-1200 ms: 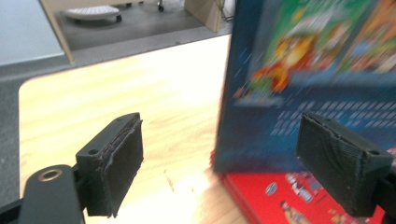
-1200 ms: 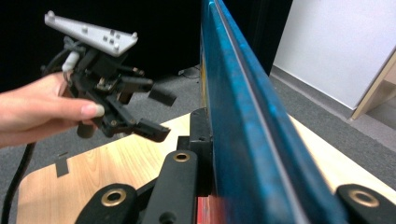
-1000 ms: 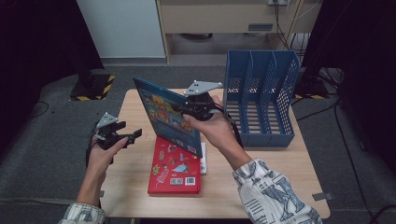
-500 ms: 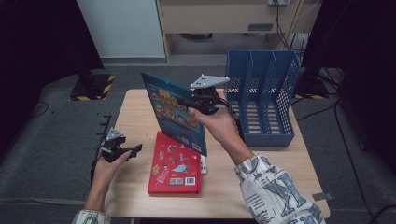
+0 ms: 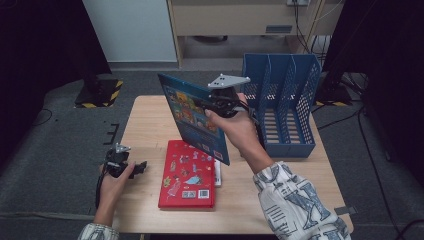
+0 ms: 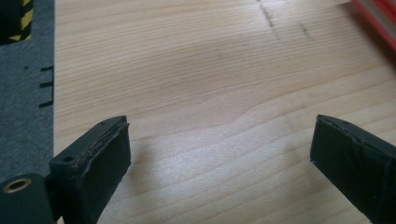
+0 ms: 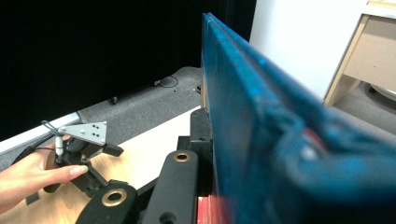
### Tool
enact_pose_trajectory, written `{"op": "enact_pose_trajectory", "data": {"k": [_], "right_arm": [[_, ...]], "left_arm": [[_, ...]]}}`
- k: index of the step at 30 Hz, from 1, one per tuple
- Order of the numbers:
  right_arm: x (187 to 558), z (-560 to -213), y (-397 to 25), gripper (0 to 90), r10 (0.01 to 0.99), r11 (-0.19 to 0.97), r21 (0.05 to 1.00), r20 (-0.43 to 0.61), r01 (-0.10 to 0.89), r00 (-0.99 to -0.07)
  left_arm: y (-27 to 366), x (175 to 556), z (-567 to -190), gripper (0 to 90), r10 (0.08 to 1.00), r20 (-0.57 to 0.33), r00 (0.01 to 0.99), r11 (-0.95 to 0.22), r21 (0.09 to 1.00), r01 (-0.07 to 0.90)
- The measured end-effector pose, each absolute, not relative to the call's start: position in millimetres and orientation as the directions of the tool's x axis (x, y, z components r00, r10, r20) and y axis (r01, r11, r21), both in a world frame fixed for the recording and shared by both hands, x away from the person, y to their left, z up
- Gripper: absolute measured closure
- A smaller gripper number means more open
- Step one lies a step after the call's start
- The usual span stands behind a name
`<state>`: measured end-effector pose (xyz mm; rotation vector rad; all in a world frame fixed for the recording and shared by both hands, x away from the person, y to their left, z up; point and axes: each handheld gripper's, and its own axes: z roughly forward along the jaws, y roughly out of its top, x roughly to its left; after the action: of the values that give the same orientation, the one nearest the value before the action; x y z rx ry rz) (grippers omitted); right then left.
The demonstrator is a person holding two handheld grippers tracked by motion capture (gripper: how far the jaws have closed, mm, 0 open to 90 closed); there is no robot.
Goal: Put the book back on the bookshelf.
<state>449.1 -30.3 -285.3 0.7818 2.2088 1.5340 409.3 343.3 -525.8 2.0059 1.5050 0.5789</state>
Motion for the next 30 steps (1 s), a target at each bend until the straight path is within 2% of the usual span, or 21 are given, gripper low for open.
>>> {"op": "enact_pose_trajectory", "data": {"k": [30], "right_arm": [[456,-245,-77,82.7,0.698,0.203,0.952,0.025,0.231,-0.715]], "left_arm": [[342,407,-533,0.7,0.955,0.007,0.295,-0.225,0.664,0.713]]}}
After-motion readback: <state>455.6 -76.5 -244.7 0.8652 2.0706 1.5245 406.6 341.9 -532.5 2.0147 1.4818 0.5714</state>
